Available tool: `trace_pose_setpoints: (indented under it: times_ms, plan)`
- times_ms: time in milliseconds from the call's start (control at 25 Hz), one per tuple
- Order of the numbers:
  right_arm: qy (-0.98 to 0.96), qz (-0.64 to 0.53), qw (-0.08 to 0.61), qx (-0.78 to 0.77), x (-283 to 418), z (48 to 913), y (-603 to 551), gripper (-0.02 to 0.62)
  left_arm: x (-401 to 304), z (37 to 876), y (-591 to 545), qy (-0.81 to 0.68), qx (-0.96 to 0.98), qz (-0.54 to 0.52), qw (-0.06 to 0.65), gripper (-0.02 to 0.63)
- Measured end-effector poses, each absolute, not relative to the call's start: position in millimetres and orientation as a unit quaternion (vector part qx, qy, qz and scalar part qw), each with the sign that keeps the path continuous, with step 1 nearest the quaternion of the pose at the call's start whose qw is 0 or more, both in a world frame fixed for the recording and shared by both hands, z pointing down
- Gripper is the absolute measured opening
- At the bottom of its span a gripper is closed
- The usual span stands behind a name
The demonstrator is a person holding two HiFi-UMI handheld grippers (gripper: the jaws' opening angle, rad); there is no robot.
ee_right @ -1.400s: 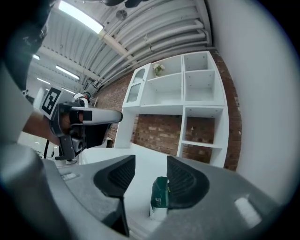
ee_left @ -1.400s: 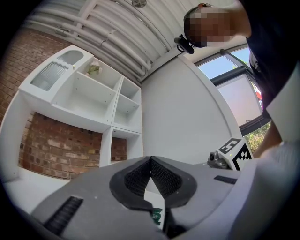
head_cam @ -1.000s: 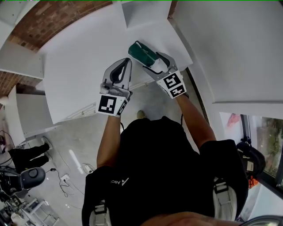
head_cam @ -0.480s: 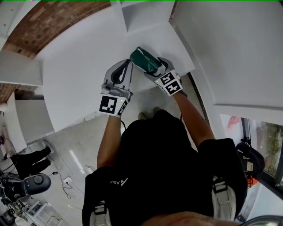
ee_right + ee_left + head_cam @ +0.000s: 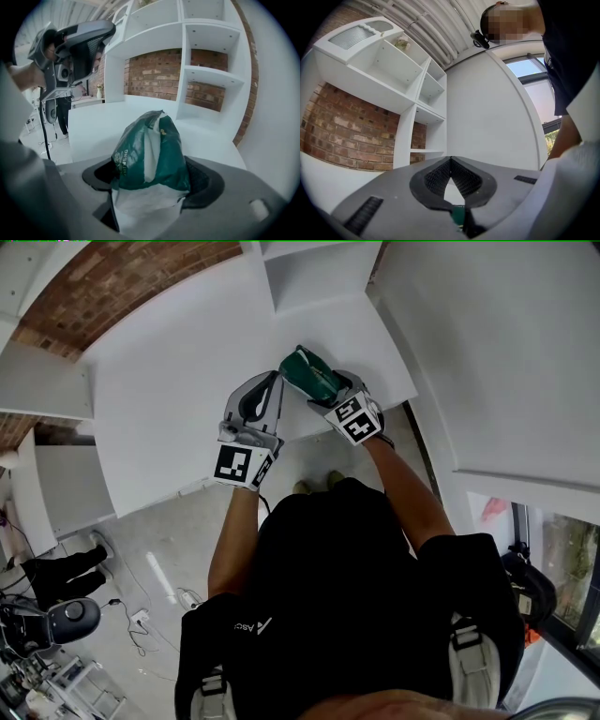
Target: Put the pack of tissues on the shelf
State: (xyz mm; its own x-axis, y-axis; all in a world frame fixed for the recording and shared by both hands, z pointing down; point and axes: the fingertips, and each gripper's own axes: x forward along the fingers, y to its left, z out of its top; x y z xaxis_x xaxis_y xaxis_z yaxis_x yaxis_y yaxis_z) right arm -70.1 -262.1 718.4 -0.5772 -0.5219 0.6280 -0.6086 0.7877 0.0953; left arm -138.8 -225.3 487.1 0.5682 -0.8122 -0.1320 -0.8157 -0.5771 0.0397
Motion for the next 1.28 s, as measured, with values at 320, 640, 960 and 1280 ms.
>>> trace_pose_setpoints:
  times_ms: [320,640,960,1280]
  plan:
    - [-0.887,0.051,0.329,0.319,-62,714,-262,0.273,-133,489,-224,0.470,-0.880,0.063,0.011,-0.003]
    - [-0.889,0.053,0.302,0.340,-50,674,-271,0.258,-131,479,-229,0.478,-0.876,0.062,0.013,-0.003]
    - [-0.895,0.018,0.279,0.347,-36,580,-284,0.258,-119,456,-230,0.472,-0.878,0.071,0.019,-0.003]
    - [-0.902,-0.007,0.249,0.353,-32,476,-286,0.258,-119,399,-235,0.467,-0.879,0.090,0.034,-0.003]
